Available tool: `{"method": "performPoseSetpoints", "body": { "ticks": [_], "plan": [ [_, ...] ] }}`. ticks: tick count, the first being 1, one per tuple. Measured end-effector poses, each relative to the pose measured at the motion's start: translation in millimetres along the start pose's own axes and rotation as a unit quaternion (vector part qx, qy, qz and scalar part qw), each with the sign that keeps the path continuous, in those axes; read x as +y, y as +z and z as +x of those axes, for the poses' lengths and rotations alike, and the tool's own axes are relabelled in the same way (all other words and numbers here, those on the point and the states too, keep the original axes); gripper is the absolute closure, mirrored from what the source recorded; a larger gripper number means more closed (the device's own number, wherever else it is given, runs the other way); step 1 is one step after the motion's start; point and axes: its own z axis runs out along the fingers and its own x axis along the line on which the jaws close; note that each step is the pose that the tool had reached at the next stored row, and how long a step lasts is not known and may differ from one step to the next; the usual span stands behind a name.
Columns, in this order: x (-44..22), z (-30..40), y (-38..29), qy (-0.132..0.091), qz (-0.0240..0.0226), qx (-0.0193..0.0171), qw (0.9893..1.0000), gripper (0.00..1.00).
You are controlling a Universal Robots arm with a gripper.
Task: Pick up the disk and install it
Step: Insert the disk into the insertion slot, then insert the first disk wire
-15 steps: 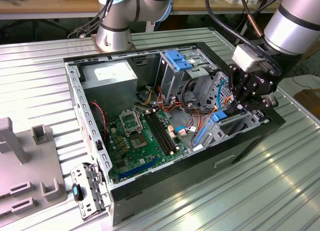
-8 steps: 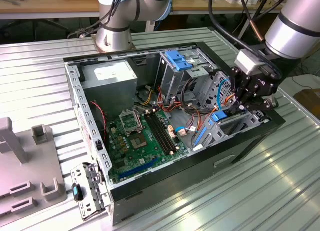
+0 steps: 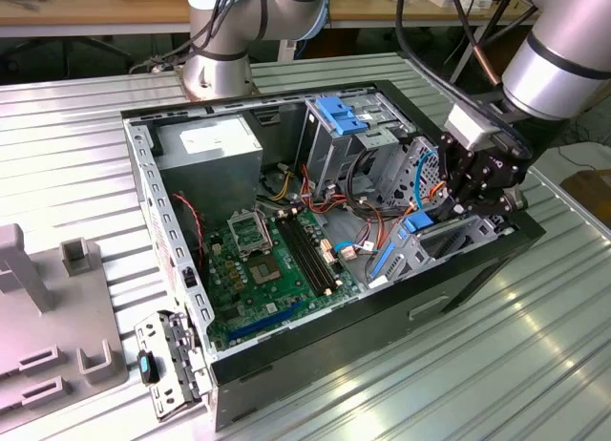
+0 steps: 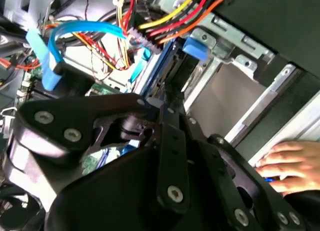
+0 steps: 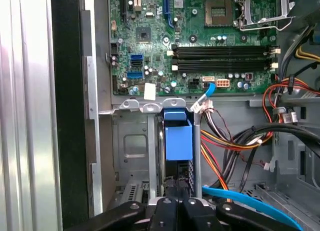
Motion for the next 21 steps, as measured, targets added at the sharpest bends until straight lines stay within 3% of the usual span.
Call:
{"method": "performPoseSetpoints", "body": {
  "ticks": [2, 19, 20, 21],
  "plan": [
    [-0.2, -0.1, -8.8, 0.000, -0.0001, 0.0006, 1.0000, 0.89],
    [-0.2, -0.3, -9.3, 0.000, 0.0000, 0.0003, 1.0000, 0.89],
    [-0.3, -0.3, -11.0, 0.000, 0.0000, 0.0004, 1.0000, 0.89],
    [-0.5, -0.5, -20.7, -0.001, 0.0000, 0.0003, 1.0000, 0.89]
  ]
}}
